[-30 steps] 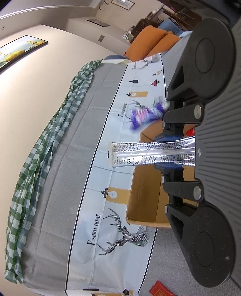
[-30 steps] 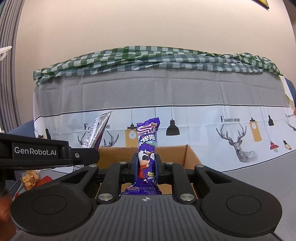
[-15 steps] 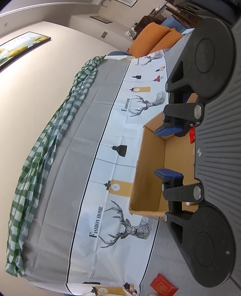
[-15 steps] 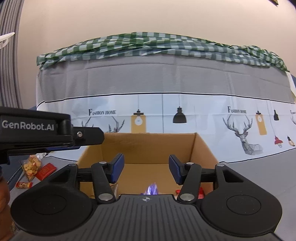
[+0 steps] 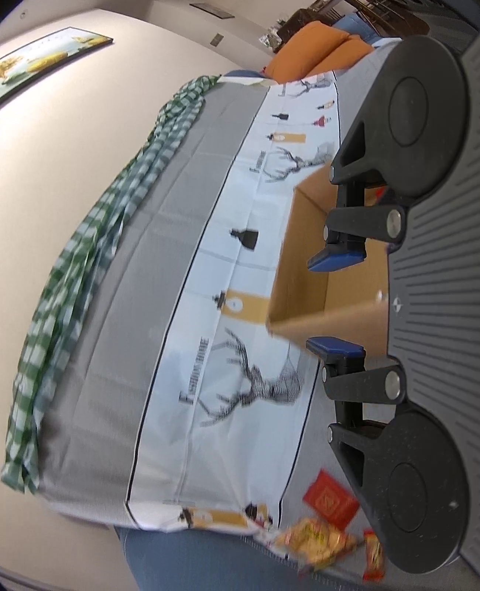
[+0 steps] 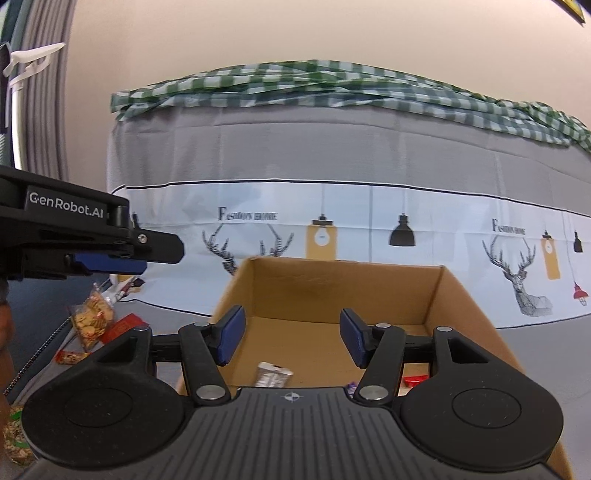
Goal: Organize snacks
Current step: 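Move both grippers back toward the snack pile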
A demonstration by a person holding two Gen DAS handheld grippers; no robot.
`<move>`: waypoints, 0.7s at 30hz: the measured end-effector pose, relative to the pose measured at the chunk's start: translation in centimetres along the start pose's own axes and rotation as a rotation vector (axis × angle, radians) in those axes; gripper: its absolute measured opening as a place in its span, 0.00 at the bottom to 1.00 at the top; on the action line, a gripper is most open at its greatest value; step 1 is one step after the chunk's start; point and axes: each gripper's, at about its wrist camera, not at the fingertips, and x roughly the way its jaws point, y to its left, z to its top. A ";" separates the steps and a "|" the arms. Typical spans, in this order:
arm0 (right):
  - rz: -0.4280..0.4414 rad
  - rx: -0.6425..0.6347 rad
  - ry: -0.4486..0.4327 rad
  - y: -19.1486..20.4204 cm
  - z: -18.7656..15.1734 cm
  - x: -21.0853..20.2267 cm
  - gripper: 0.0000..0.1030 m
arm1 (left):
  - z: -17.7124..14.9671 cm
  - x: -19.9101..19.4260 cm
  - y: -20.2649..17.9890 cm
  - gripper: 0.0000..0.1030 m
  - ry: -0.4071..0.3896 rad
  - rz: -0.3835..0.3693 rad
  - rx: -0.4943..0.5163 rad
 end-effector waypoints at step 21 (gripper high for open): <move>0.296 -0.187 0.002 16.1 -5.3 0.5 0.63 | 2.2 -8.4 14.3 0.42 -0.041 0.193 -0.151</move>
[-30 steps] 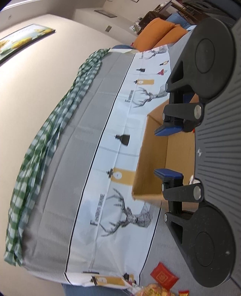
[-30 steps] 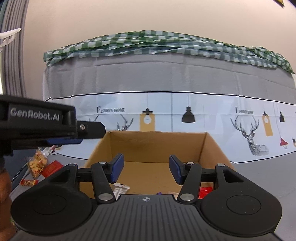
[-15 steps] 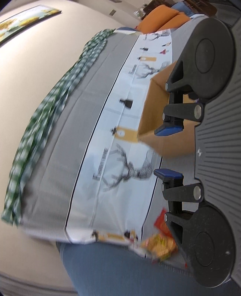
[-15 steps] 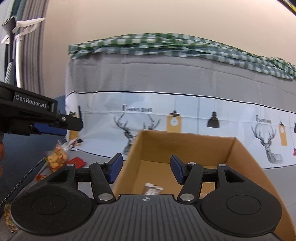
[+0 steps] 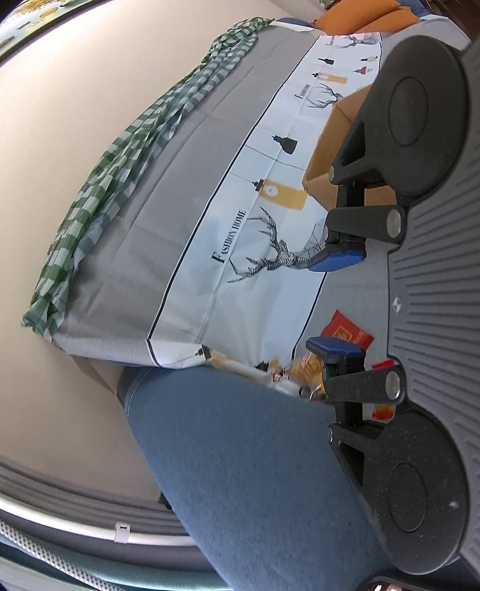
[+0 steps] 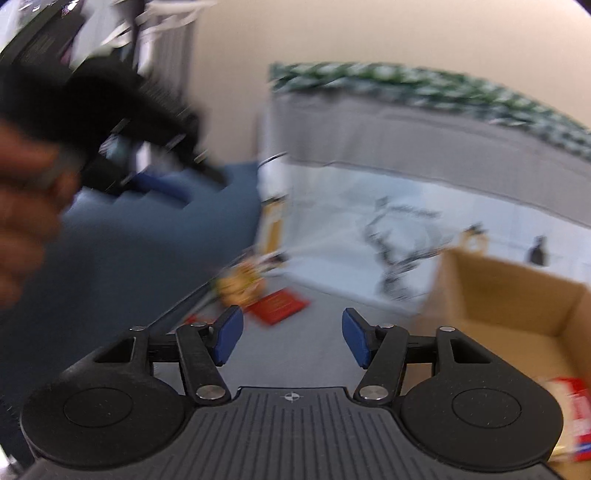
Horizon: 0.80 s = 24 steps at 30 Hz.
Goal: Organize snacks
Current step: 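Move both grippers back toward the snack pile, then grasp the round green-ringed puffed-grain cake with the right gripper while the left gripper grasps the small red-gold candy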
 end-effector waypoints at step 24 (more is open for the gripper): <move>0.061 -0.024 0.322 2.4 -4.4 5.5 0.79 | -4.4 8.1 -0.5 0.42 0.187 0.169 0.238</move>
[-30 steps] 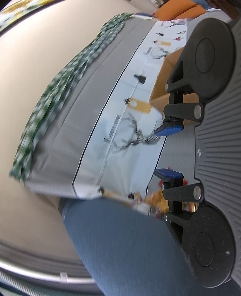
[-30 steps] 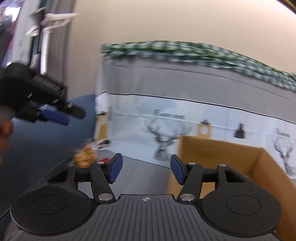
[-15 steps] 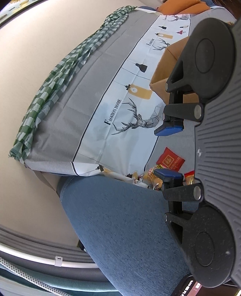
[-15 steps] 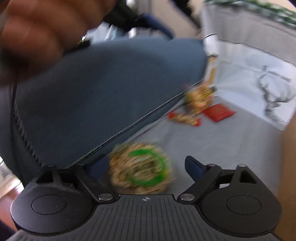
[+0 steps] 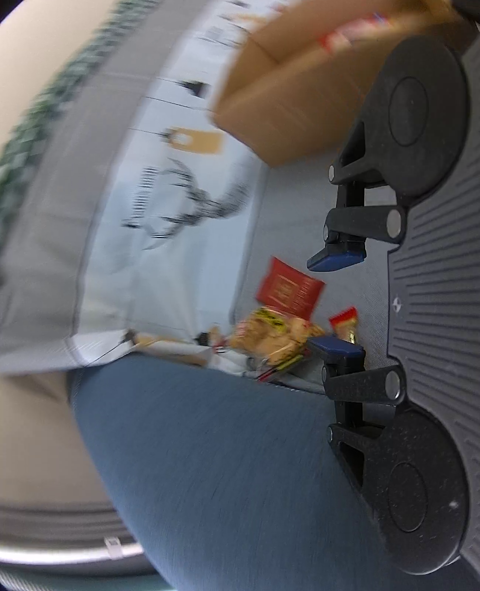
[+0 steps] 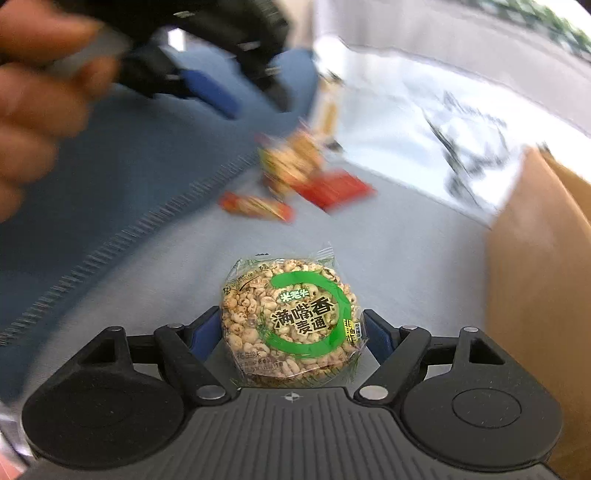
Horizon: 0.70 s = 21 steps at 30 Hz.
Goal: Organize snacks
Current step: 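Grasp the round green-ringed puffed-grain cake with the right gripper while the left gripper grasps the small red-gold candy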
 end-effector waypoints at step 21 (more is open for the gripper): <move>0.033 0.046 0.080 -2.5 0.1 1.6 0.79 | -2.7 7.5 -2.0 0.46 0.145 0.203 0.220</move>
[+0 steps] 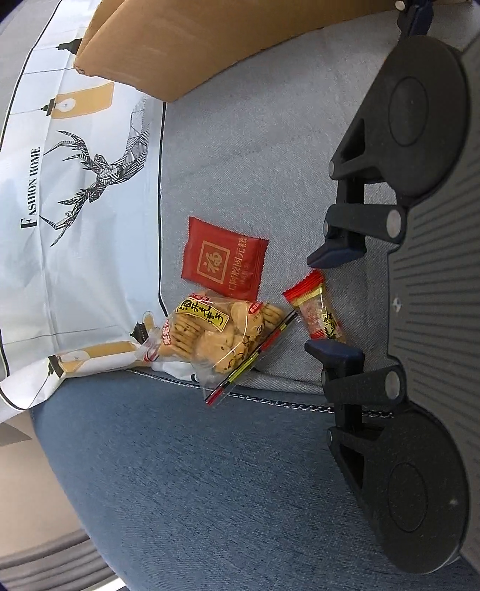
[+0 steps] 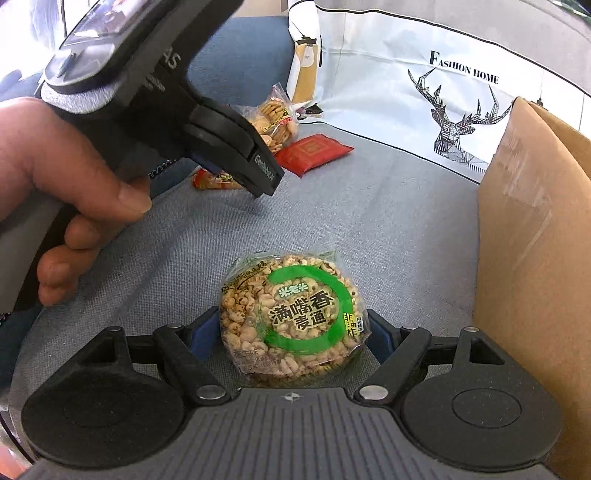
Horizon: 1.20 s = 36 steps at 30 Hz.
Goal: Organize snacks
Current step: 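Grasp the round green-ringed puffed-grain cake with the right gripper while the left gripper grasps the small red-gold candy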
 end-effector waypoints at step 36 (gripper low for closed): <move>0.012 0.017 0.012 -0.3 0.2 0.2 0.79 | 0.4 -1.4 3.2 0.15 0.033 -0.279 -0.311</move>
